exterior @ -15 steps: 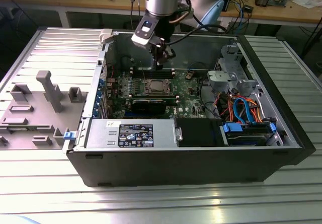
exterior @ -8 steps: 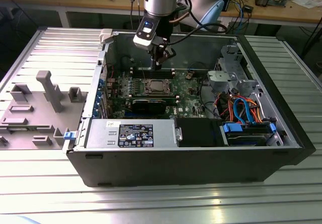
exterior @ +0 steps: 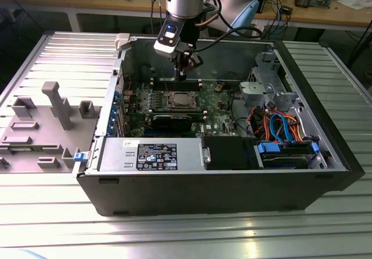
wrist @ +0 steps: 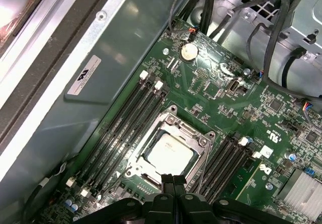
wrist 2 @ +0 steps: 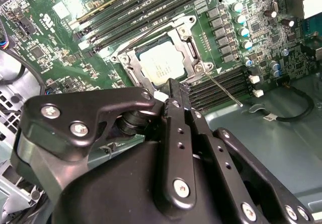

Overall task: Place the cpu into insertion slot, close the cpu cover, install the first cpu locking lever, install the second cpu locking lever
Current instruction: 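Install the first cpu locking lever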

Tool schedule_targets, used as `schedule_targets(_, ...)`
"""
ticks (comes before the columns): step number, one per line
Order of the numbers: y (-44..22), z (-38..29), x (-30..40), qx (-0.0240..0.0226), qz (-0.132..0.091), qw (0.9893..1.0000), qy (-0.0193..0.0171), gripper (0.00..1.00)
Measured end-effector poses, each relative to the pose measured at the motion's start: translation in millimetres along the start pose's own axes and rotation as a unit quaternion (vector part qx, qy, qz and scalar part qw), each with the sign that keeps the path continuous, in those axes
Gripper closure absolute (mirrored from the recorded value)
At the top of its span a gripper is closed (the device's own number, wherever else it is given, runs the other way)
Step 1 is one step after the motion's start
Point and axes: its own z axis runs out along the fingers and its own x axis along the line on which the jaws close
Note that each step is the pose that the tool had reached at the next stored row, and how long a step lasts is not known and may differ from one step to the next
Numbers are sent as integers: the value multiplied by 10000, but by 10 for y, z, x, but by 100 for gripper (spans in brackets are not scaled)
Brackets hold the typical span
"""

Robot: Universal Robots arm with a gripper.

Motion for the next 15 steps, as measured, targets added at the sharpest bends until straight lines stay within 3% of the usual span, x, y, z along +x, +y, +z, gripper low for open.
schedule_targets(15,-17,0,10,-5,-241,9997,9,89)
